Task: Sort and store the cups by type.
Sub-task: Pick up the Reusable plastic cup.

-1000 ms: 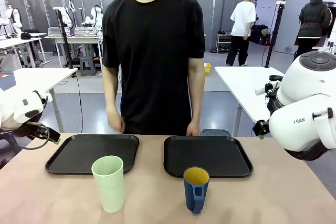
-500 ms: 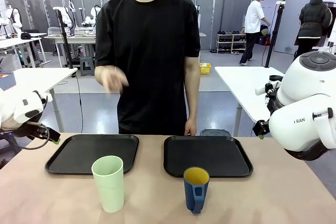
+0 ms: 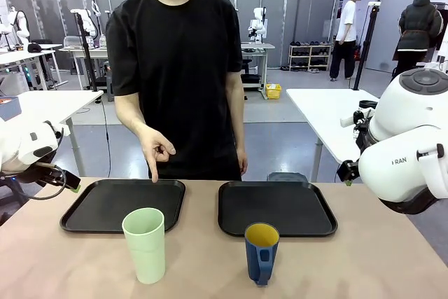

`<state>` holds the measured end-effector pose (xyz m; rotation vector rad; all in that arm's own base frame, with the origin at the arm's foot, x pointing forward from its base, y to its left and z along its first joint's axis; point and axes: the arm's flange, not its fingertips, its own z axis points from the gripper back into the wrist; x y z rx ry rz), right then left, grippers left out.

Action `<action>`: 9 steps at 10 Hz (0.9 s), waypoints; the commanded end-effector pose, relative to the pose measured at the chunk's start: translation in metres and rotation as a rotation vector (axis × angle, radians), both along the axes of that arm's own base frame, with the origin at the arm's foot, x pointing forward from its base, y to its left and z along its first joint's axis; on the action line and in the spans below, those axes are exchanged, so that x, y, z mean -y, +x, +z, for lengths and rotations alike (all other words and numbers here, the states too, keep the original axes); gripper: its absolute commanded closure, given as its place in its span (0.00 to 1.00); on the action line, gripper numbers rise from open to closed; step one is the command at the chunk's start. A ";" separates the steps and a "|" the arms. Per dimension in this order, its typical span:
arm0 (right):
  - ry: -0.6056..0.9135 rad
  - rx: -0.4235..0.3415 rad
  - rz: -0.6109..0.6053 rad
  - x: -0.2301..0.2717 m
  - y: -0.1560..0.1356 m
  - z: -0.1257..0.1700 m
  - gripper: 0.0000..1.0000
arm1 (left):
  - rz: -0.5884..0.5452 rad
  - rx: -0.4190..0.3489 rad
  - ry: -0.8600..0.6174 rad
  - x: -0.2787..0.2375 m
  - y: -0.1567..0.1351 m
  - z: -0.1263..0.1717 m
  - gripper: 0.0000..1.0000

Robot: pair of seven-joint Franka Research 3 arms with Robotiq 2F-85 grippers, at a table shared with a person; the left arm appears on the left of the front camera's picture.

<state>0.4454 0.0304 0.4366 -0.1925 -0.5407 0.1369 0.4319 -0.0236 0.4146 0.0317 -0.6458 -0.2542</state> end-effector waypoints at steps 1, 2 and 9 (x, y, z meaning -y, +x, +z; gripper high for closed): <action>-0.005 0.001 0.002 -0.001 0.000 -0.001 0.00 | 0.001 0.001 -0.001 -0.001 0.000 0.000 0.00; -0.005 0.001 0.002 -0.001 0.000 -0.001 0.00 | 0.001 0.001 -0.001 -0.001 0.000 0.000 0.00; -0.005 0.001 0.002 -0.001 0.000 -0.001 0.00 | 0.001 0.001 -0.001 -0.001 0.000 0.000 0.00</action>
